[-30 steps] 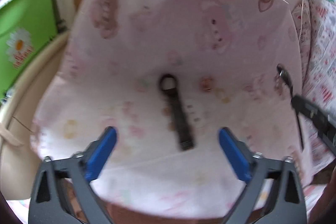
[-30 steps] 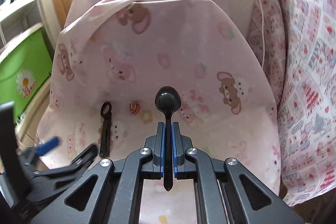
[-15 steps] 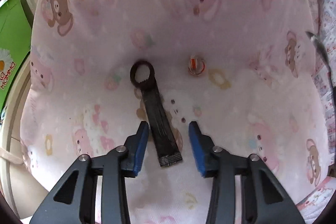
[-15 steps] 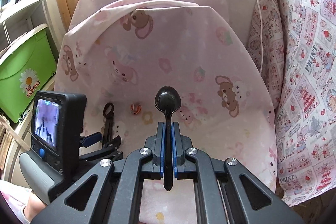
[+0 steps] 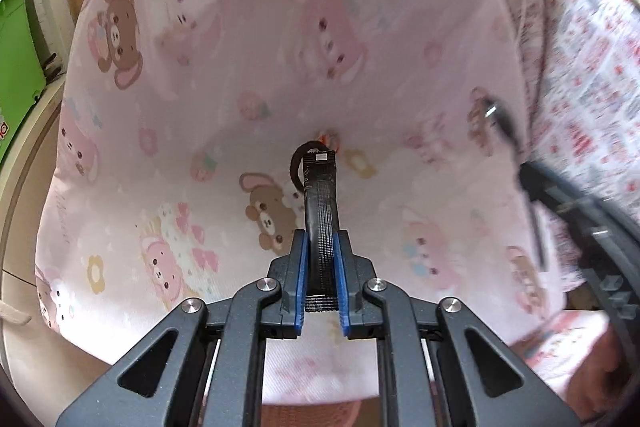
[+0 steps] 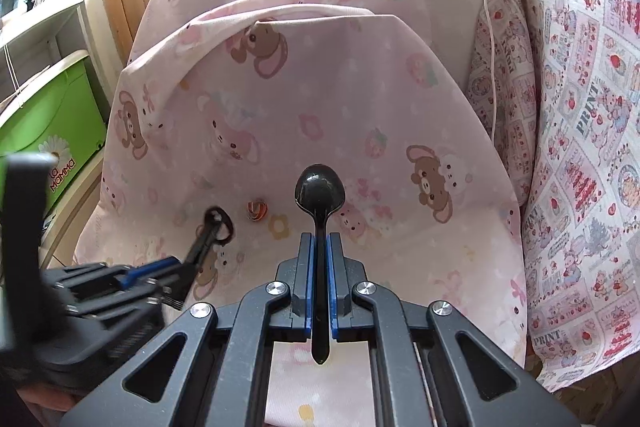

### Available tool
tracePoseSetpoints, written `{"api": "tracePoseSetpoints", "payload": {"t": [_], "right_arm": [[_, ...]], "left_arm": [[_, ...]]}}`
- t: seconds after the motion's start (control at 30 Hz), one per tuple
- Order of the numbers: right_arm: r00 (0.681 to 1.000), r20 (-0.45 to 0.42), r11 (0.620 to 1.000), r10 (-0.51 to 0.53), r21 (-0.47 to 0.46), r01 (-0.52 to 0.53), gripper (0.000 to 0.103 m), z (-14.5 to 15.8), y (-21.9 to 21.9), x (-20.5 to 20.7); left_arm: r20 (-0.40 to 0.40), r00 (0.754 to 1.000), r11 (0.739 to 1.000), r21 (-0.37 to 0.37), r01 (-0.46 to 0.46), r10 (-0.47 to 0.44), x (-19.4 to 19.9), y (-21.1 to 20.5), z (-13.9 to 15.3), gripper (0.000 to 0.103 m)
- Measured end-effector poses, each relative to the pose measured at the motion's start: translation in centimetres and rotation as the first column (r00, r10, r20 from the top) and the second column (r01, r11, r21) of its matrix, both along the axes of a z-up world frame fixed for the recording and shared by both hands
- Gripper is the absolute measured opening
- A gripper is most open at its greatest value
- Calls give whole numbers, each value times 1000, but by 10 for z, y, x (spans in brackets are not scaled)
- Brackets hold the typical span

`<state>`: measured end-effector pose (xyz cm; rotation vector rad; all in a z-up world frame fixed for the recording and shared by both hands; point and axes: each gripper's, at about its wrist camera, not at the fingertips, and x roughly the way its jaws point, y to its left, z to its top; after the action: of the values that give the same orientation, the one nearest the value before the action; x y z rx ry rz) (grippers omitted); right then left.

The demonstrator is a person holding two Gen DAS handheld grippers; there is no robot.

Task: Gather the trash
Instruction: 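Grasp the black scissors with the left tool while the right tool holds the spoon, then carry the scissors and spoon down over the pink wastebasket with both tools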

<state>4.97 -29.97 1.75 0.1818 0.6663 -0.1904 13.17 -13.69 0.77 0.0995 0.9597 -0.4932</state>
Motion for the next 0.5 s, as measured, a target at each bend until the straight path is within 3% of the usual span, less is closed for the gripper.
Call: {"api": "tracePoseSetpoints", "payload": {"t": [0.23, 0.43, 0.47, 0.5], "right_arm": [[999, 14, 999, 34, -10, -34, 7, 2, 8, -6], [997, 17, 996, 74, 54, -75, 6, 1, 8, -9], [996, 14, 994, 83, 67, -84, 6, 0, 8, -9], [995, 5, 991, 96, 95, -96, 6, -2, 7, -8]], "left_arm": [[0, 1000, 995, -94, 31, -31, -20, 35, 21, 12], [-2, 1000, 994, -106, 25, -25, -29, 52, 16, 12], [-17, 999, 995, -91, 45, -46, -28, 47, 12, 12], [-43, 995, 996, -15, 92, -93, -23, 36, 7, 12]]}}
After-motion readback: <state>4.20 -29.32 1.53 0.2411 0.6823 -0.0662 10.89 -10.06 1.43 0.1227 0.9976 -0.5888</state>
